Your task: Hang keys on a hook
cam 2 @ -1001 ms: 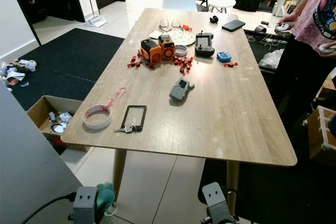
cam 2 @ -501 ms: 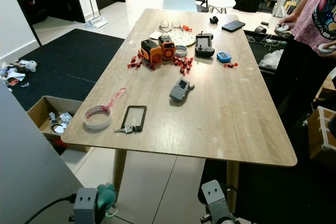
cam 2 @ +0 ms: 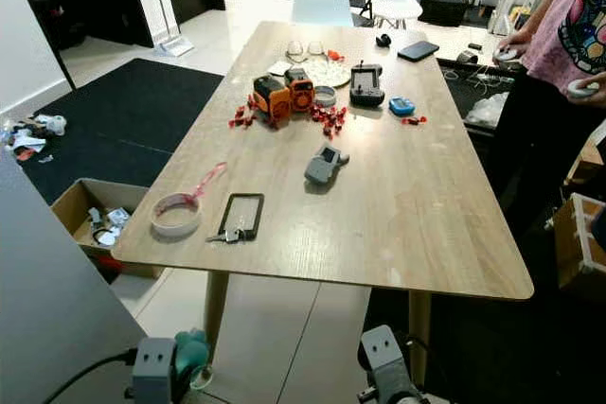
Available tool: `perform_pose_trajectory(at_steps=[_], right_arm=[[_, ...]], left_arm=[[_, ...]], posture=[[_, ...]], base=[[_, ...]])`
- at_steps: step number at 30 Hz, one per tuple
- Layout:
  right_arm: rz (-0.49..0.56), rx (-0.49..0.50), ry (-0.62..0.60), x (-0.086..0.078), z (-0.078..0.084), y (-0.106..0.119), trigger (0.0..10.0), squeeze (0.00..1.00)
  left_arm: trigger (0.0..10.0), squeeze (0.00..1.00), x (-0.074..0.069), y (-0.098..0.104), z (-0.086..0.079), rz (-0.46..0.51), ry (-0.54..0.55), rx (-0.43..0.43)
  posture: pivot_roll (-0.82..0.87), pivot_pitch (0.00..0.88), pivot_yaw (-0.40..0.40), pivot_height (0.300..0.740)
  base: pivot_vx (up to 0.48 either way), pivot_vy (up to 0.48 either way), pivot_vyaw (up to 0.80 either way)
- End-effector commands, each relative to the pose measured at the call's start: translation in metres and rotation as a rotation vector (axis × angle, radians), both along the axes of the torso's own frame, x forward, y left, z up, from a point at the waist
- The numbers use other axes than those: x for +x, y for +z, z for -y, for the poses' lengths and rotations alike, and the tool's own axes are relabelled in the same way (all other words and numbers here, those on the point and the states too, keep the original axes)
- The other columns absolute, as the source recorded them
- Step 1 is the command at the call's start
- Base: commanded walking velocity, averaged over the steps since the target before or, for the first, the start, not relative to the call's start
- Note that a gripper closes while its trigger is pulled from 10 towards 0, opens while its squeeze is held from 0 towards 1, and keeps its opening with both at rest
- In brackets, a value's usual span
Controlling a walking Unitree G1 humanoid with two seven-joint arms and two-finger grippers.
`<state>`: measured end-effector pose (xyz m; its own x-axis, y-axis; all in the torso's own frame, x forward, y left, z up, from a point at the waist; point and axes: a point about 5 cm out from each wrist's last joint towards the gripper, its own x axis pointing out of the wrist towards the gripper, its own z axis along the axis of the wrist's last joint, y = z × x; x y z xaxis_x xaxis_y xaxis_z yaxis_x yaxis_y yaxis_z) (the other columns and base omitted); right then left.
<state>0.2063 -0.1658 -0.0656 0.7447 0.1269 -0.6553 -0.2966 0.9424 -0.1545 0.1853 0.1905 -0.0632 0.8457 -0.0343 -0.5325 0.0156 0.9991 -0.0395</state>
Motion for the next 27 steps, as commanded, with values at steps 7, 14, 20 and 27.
perform_pose_trajectory(at_steps=[7, 14, 20, 27], right_arm=[[-0.014, 0.008, -0.004, -0.0055, -0.0001, -0.0029, 10.0, 0.00], [-0.011, 0.001, 0.013, -0.0059, -0.0020, -0.0030, 10.0, 0.00], [-0.008, 0.006, 0.011, -0.0051, -0.0034, -0.0027, 10.0, 0.00], [-0.005, 0.011, 0.011, -0.0043, -0.0053, -0.0024, 10.0, 0.00]], left_arm=[[10.0, 0.00, -0.0019, -0.0013, 0.0101, 0.005, -0.034, -0.012], [10.0, 0.00, 0.0000, 0.0022, 0.0123, 0.043, -0.045, -0.008], [10.0, 0.00, 0.0011, 0.0047, 0.0117, 0.064, -0.047, -0.006], [10.0, 0.00, 0.0020, 0.0070, 0.0113, 0.082, -0.047, -0.004]], posture=[[0.04, 0.050, -0.017, 0.740], [0.04, 0.051, -0.020, 0.740], [0.05, 0.050, -0.018, 0.740], [0.05, 0.050, -0.016, 0.740]], base=[[-0.354, 0.000, 0.00], [-0.362, 0.000, 0.00], [-0.363, 0.000, 0.00], [-0.364, 0.000, 0.00]])
